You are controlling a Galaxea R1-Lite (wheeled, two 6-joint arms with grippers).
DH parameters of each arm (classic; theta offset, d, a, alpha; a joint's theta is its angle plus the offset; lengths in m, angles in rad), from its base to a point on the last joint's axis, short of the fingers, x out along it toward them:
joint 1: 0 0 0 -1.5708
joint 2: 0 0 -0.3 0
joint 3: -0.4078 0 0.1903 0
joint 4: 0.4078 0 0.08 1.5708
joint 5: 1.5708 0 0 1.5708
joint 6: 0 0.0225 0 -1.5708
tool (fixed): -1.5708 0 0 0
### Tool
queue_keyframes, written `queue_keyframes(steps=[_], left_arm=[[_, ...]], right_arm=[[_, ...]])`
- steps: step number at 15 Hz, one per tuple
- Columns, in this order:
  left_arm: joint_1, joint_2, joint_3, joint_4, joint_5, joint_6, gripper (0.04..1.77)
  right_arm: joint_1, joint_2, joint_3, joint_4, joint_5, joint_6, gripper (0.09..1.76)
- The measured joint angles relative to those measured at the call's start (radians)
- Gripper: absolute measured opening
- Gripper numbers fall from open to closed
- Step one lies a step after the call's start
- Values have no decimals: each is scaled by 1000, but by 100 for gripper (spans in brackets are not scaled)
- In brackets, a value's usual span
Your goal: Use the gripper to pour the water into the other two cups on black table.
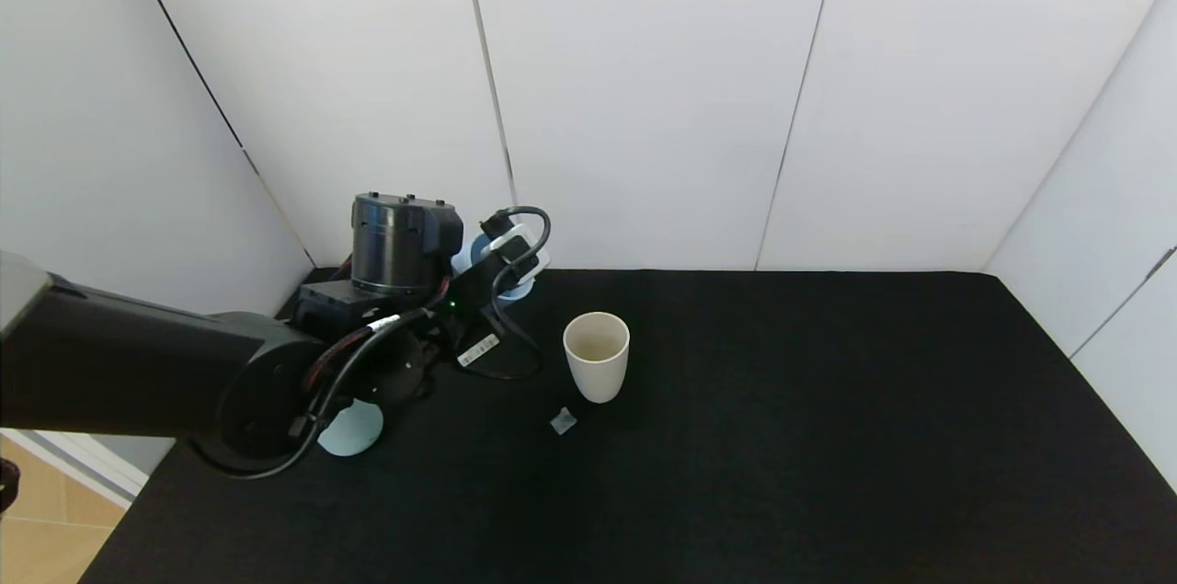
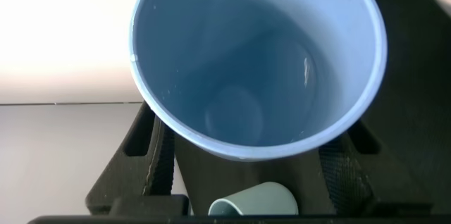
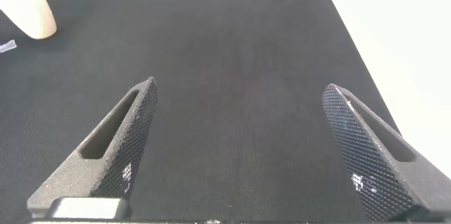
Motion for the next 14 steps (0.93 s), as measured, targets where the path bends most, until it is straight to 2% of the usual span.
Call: queue_keyframes(steps=[6,9,14], left_arm=[[-76,83,-73,0,81,52,118],[-100,119,-100,-10,131,115,117],[-109,153,-137,-13,162,237,117]], right_arm=[[0,0,0,0,0,0,171],[0,0,0,0,1,0,171],[0,0,0,0,0,0,171]])
